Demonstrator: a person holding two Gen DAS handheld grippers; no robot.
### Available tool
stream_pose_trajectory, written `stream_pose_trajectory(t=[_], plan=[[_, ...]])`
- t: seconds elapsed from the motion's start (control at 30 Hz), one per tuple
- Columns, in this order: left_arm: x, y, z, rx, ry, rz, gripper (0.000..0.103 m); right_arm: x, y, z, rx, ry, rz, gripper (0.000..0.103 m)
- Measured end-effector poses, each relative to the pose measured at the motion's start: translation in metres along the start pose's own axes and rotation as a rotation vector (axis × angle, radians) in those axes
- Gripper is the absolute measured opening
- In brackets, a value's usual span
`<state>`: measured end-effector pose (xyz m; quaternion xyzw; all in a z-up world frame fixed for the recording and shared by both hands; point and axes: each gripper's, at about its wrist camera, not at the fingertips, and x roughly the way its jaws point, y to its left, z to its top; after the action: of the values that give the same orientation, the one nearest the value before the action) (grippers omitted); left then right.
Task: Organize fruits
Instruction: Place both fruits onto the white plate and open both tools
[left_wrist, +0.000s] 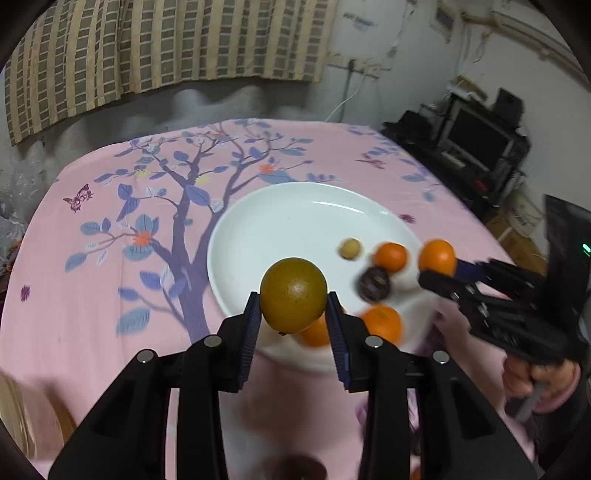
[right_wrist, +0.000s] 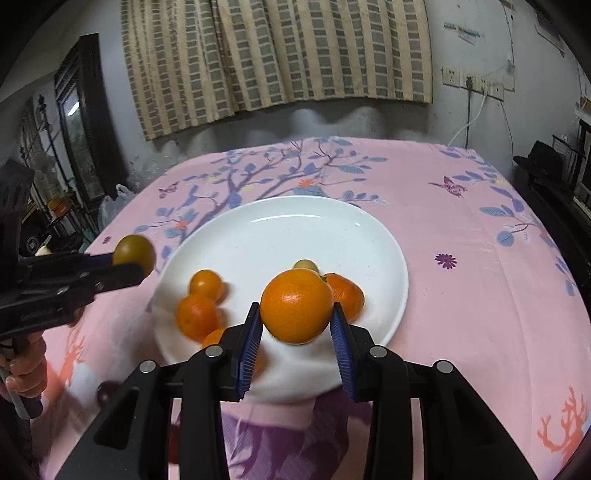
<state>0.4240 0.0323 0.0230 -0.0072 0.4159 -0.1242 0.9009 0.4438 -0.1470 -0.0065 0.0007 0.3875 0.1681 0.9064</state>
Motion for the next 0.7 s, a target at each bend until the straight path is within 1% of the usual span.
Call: stream_pose_trajectory(t=[0.07, 0.13, 0.17, 0.2, 0.23, 0.27, 0.3, 0.33, 0.37, 0.4, 0.43, 0.53, 0.6, 0.7], plan=[[0.026, 0.002, 0.012, -0.006, 0.038, 0.024, 0.035, 0.013, -0.004, 0.002, 0.008, 0.015, -0.004, 0.038], [0.046, 0.004, 0.017, -0.007, 0.070, 0.066, 0.035, 0.019, -0.007, 0.001, 0.008, 0.001, -0.003, 0.040], [0.052, 0.005, 0.018, -0.011, 0.081, 0.086, 0.035, 0.019, -0.008, 0.001, 0.003, -0.014, -0.008, 0.051], [0.056, 0.006, 0.018, -0.023, 0.089, 0.100, 0.039, 0.016, -0.008, 0.001, -0.007, -0.022, -0.014, 0.058], [0.055, 0.008, 0.018, -0.034, 0.082, 0.110, 0.052, 0.014, -0.007, 0.001, -0.015, -0.028, -0.018, 0.058], [0.052, 0.008, 0.017, -0.039, 0.067, 0.125, 0.059, 0.011, -0.006, 0.001, -0.020, -0.031, -0.023, 0.058], [0.047, 0.007, 0.016, -0.035, 0.047, 0.148, 0.068, 0.007, -0.004, 0.000, -0.022, -0.037, -0.028, 0.058], [0.041, 0.006, 0.014, -0.026, 0.033, 0.167, 0.074, 0.002, -0.003, 0.001, -0.021, -0.043, -0.026, 0.059], [0.034, 0.005, 0.012, -0.014, 0.021, 0.182, 0.076, -0.004, -0.001, 0.001, -0.019, -0.048, -0.015, 0.060], [0.025, 0.004, 0.009, -0.002, 0.010, 0.197, 0.080, -0.008, 0.000, 0.000, -0.018, -0.050, -0.008, 0.061], [0.016, 0.005, 0.004, 0.004, -0.001, 0.209, 0.087, -0.014, 0.002, -0.001, -0.018, -0.051, -0.001, 0.062], [-0.019, 0.009, -0.018, -0.009, -0.045, 0.246, 0.095, -0.036, 0.012, -0.014, -0.039, -0.058, 0.033, 0.067], [-0.040, 0.014, -0.039, -0.024, -0.059, 0.251, 0.096, -0.046, 0.018, -0.027, -0.056, -0.050, 0.048, 0.070], [-0.060, 0.025, -0.073, -0.076, -0.072, 0.243, 0.096, -0.052, 0.026, -0.052, -0.054, -0.005, 0.107, 0.070]])
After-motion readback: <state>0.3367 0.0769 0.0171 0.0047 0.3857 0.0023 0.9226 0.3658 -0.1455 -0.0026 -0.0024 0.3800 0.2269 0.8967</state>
